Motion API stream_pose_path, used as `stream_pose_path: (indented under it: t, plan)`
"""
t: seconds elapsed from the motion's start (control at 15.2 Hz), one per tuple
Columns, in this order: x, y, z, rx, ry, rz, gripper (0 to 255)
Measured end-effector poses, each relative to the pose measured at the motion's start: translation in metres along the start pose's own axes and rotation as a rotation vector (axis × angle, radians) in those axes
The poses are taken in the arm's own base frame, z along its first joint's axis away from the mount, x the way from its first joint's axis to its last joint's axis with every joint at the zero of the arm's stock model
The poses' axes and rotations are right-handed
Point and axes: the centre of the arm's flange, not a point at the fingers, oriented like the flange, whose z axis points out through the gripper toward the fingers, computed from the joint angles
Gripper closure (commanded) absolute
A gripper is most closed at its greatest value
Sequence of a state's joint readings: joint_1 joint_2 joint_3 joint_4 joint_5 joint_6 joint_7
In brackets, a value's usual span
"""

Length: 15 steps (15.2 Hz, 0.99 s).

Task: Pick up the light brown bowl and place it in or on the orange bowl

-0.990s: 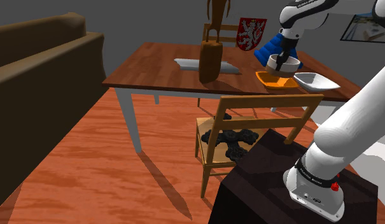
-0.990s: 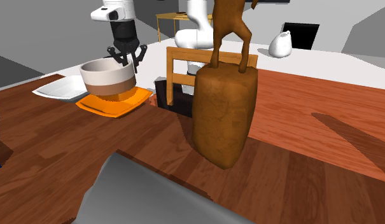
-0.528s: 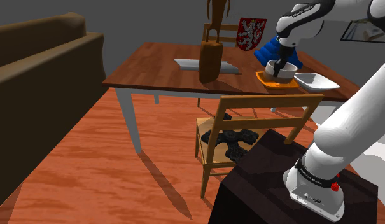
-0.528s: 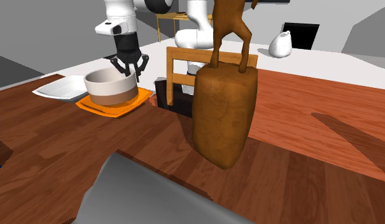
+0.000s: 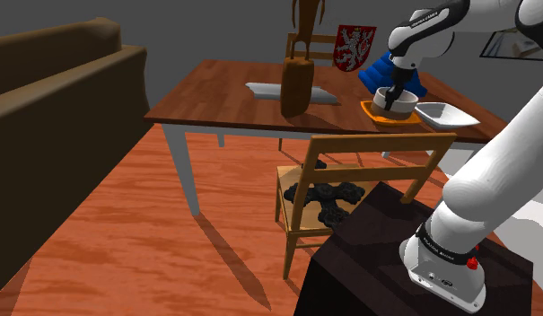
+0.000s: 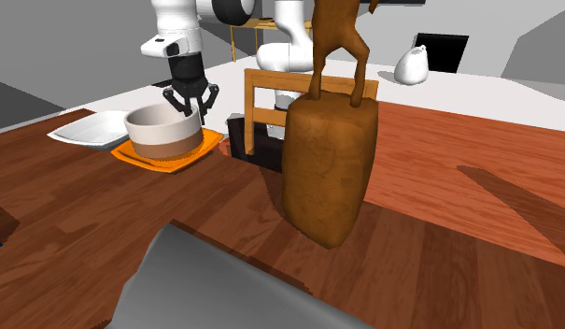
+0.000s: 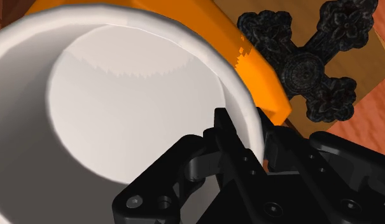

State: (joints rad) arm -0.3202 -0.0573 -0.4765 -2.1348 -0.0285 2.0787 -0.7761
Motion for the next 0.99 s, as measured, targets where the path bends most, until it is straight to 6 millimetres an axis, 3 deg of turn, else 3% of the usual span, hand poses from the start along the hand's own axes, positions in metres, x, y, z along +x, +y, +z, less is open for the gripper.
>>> stream_pose_path:
  t: [0.07, 0.46, 0.73, 0.99]
  plan:
    - [0.0, 0.0, 0.0, 0.0, 0.0, 0.0, 0]
    - [0.0, 0.0, 0.0, -0.001, 0.001, 0.0, 0]
    - [0.0, 0.001, -0.039, -0.002, 0.002, 0.0, 0]
    - [0.0, 0.0, -0.05, -0.001, 0.001, 0.0, 0]
